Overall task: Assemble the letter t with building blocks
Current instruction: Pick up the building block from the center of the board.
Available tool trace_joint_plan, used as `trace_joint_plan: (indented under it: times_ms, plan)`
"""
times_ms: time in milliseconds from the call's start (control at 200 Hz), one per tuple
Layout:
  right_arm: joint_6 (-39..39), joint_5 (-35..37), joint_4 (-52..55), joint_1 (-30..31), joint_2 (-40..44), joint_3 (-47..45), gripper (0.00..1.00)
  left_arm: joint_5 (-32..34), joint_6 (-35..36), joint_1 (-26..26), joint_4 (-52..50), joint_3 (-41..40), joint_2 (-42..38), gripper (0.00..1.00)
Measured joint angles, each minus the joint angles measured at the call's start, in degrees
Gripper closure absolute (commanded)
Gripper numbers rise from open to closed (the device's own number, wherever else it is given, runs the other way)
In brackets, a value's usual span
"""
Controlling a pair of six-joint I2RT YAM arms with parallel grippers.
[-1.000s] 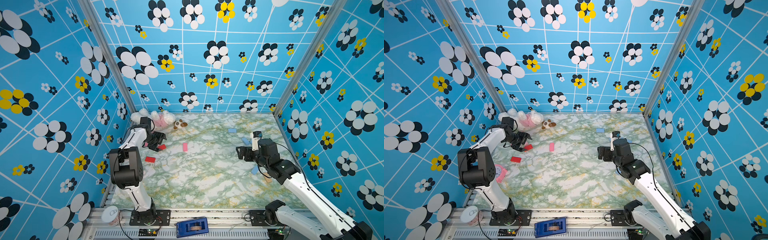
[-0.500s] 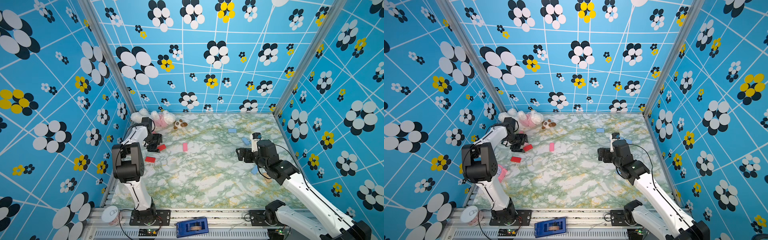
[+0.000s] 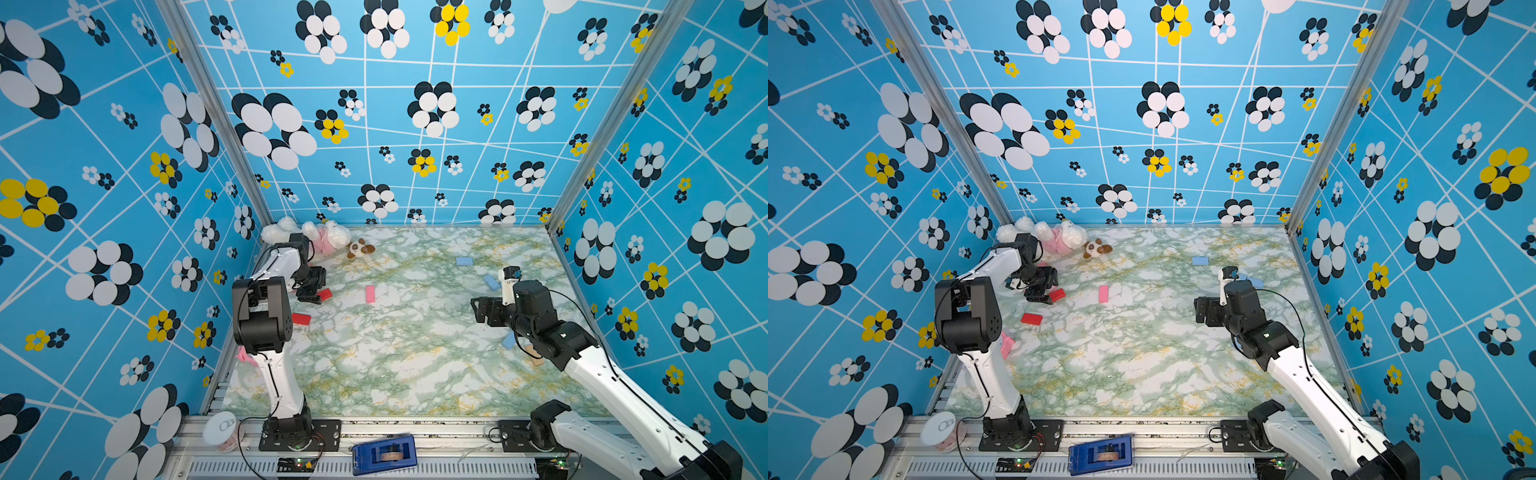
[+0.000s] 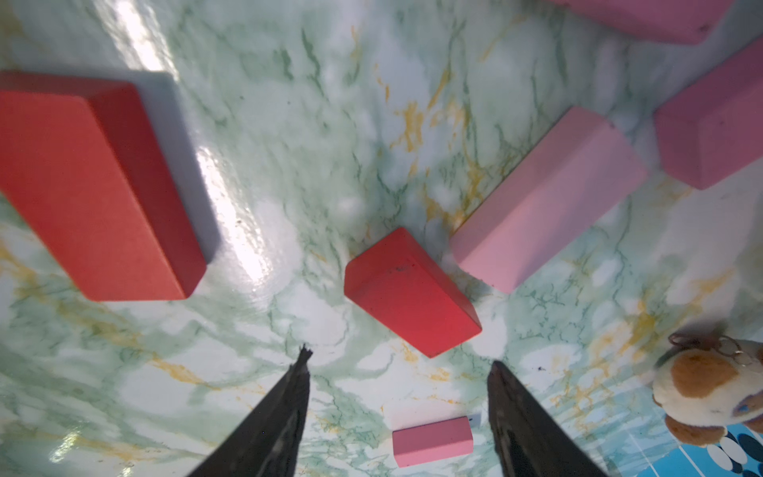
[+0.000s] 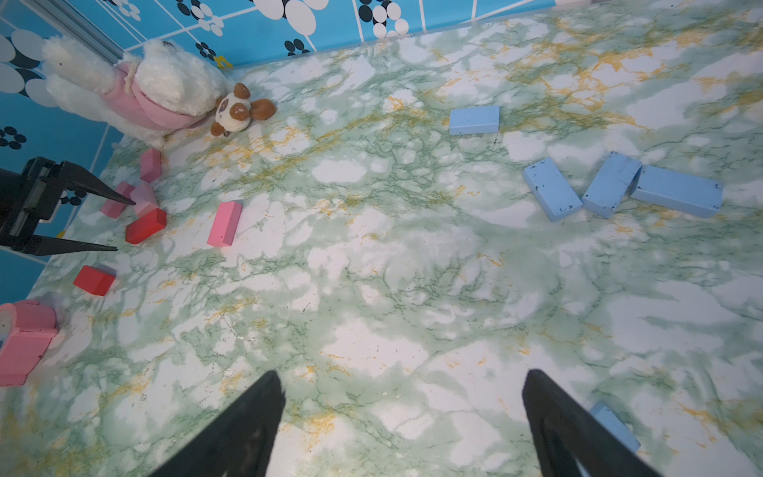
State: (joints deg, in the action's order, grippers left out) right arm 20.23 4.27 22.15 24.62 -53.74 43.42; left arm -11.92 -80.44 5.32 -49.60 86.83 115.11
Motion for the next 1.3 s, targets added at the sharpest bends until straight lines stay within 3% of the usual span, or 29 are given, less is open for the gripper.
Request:
trace_joint_plan:
  times_ms: [560,1105,1300]
  plan:
    - [0.0,-0.13,0.0,0.0,1.46,-0.85,0.06,1.7,0.07,-0.48,-2.82,5.11,6.36,0.34]
    - [0.0,-0.13,-0.02,0.0,1.88,-1.4,0.07,2.54,2.49,-0.55,-3.1,5.18,6.4,0.54]
    - [-0.02,-0.13,0.0,0.0,1.88,-1.4,0.07,2.54,3.98,-0.59,-2.49,5.03,6.4,0.56]
